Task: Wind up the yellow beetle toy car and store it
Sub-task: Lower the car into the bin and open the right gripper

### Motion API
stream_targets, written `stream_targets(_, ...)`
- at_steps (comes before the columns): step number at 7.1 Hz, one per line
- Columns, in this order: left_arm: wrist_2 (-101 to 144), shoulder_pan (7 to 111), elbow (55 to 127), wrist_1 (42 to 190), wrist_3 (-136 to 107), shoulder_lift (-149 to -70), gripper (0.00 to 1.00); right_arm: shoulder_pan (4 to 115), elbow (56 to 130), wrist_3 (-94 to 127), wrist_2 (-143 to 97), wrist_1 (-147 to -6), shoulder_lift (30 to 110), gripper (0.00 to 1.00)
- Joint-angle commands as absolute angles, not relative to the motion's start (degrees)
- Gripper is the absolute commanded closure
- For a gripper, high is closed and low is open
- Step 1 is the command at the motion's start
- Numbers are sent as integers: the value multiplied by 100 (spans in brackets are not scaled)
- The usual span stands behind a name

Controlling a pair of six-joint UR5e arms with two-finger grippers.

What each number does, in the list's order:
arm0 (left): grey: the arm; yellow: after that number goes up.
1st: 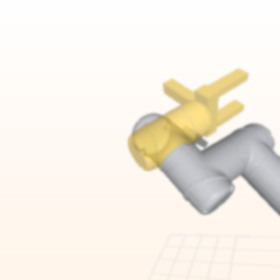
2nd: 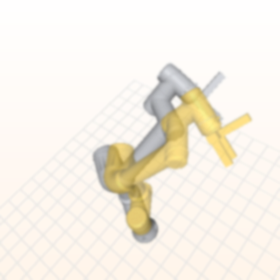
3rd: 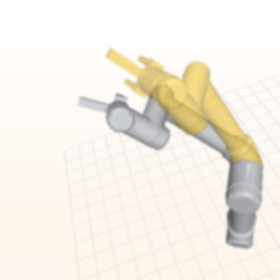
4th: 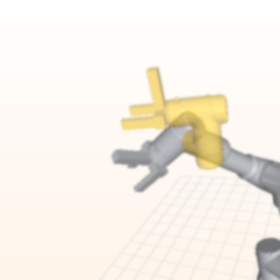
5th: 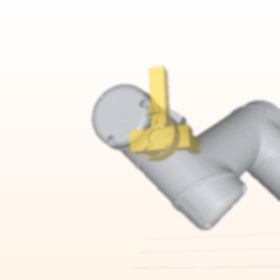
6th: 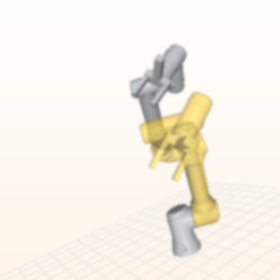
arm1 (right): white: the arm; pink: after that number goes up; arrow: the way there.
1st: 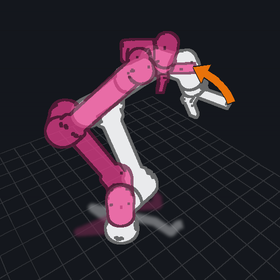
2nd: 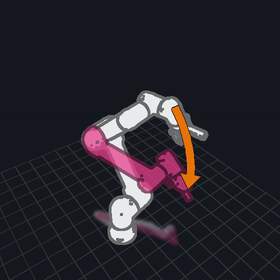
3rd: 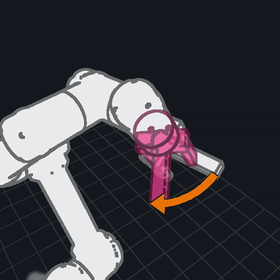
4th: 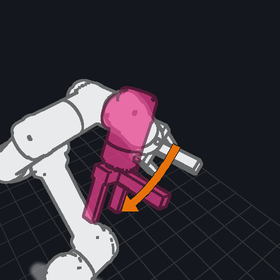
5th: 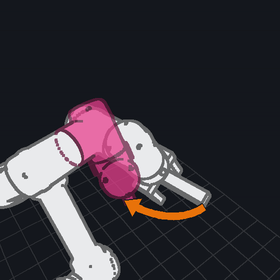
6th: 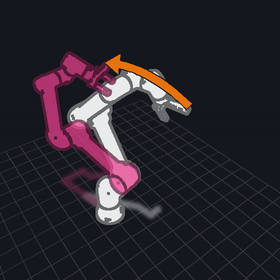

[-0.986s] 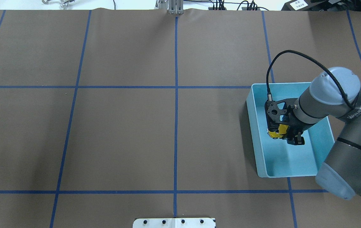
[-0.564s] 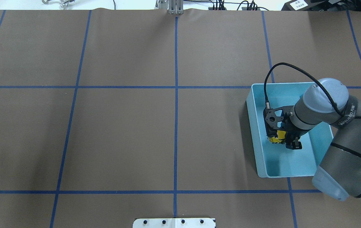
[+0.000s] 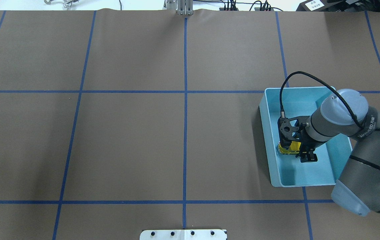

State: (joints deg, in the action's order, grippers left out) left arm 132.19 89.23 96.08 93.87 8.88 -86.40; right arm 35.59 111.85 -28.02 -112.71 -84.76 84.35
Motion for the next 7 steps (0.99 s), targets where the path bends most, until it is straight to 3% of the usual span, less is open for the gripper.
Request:
stream_targets(1,13219,8921,9615,9387,888,-8640,0,3700,11634,-2786,-11372,-8473,8682,0)
stream_targets(4,13219,8921,9615,9387,888,-8640,0,5196,12268,-2542,-12320,-8560,8877,0)
stream_targets(7,13219,8921,9615,9387,879,-8648,0,7252,12296,-1523,-13191,-9444,8718,0)
